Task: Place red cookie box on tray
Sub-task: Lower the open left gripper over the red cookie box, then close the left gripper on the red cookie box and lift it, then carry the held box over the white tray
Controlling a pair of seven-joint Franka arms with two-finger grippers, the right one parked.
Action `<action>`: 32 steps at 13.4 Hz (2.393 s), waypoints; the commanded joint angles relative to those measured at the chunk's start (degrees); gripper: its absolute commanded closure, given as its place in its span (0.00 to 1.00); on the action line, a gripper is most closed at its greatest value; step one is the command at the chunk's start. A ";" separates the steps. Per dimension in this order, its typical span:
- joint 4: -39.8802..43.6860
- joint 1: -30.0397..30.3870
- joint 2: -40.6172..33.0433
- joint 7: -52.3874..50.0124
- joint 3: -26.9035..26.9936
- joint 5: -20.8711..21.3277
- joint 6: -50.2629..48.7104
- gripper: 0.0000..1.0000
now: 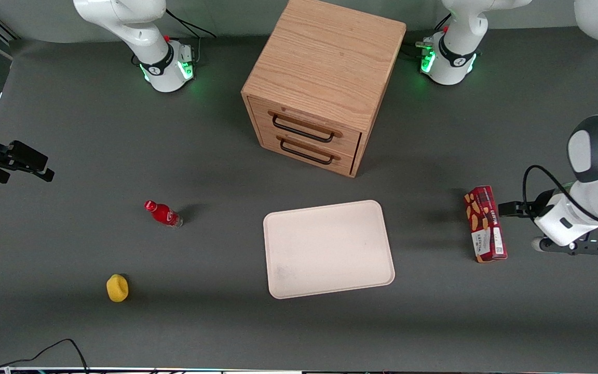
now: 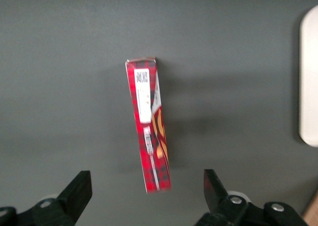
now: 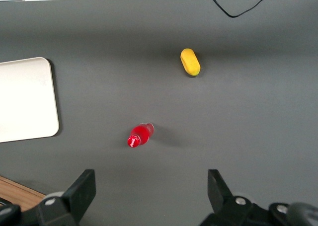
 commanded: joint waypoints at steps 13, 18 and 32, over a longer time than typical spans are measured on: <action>-10.54 -0.57 3.05 -2.51 -0.14 -0.52 17.76 1.00; 14.86 -9.59 7.77 -19.67 -0.41 -5.16 -5.32 1.00; 21.31 -27.03 24.31 -39.16 -0.32 0.00 9.35 0.92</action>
